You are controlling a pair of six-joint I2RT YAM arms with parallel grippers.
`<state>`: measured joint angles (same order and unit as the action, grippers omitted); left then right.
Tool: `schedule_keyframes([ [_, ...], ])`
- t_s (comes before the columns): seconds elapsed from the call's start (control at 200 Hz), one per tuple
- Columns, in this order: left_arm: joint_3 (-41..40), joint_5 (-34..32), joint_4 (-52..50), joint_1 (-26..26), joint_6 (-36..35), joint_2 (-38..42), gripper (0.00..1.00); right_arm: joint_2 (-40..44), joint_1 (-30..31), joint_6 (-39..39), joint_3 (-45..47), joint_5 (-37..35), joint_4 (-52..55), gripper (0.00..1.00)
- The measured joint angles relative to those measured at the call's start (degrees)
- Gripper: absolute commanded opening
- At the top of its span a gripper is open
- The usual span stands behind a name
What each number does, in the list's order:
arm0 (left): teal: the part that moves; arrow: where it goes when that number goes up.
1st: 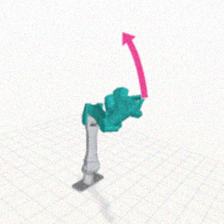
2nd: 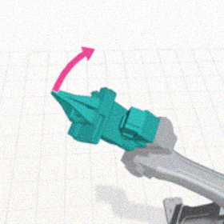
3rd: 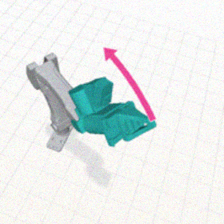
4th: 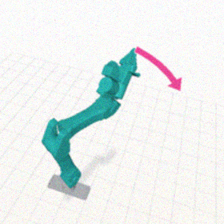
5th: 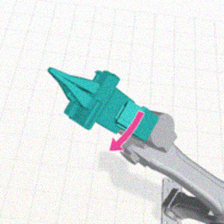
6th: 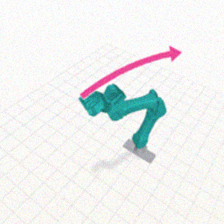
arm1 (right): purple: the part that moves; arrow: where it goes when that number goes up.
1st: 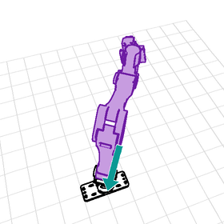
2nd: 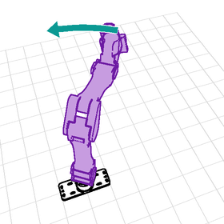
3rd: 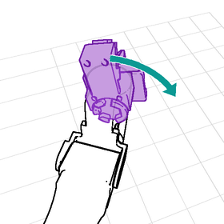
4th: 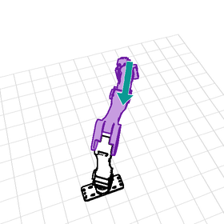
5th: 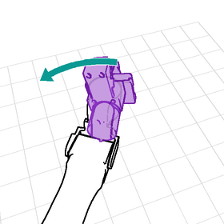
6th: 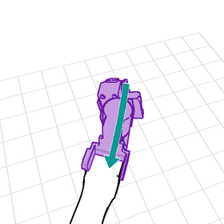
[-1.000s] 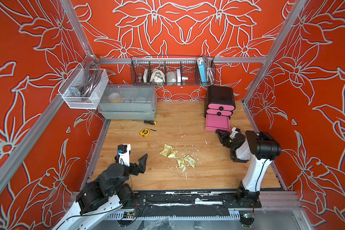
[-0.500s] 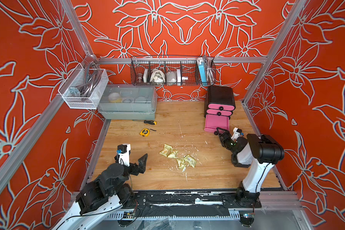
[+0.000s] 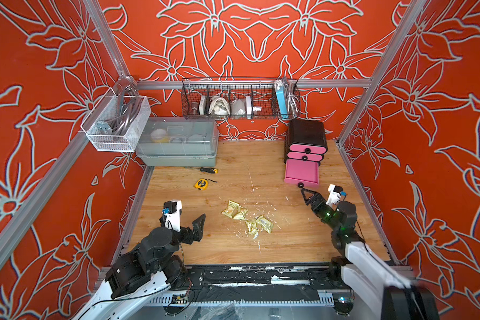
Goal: Place the cookies into the drawer by color
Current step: Pick up the cookie at the center of the board.
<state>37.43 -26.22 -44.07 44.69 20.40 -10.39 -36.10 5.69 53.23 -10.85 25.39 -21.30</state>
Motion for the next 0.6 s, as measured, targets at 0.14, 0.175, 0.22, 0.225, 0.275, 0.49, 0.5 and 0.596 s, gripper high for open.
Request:
schedule_keyframes([
  [0.14, 0.0, -0.02, 0.02, 0.0, 0.0, 0.0, 1.0, 23.8, 2.67, -7.82, -6.58, -1.81, 21.03, 0.95],
  [0.175, 0.0, -0.02, 0.02, -0.02, 0.0, 0.0, 1.0, 25.83, 2.8, -9.4, -8.07, -1.36, 25.2, 0.93],
  [0.22, 0.0, -0.02, 0.02, -0.02, 0.0, -0.02, 1.0, 26.38, 2.91, -10.84, -9.49, -0.55, 30.34, 0.91],
  [0.225, 0.0, -0.02, 0.0, -0.02, 0.0, -0.02, 1.0, 26.36, 2.91, -10.88, -9.6, -0.44, 30.71, 0.91],
  [0.275, 0.0, 0.02, 0.02, -0.04, 0.0, -0.02, 0.99, 24.96, 3.02, -13.09, -10.64, 1.25, 35.85, 0.89],
  [0.49, -0.02, 0.42, 0.02, -0.07, 0.0, -0.96, 1.0, 9.66, 7.87, -20.06, -15.39, 6.86, 50.73, 0.83],
  [0.5, -0.02, 0.44, 0.02, -0.07, 0.0, -0.98, 1.0, 9.09, 8.41, -20.37, -15.63, 6.88, 51.04, 0.83],
  [0.596, -0.02, 0.44, 0.02, -0.07, 0.0, -1.03, 1.0, 4.33, 14.12, -21.46, -16.68, 6.05, 51.49, 0.83],
])
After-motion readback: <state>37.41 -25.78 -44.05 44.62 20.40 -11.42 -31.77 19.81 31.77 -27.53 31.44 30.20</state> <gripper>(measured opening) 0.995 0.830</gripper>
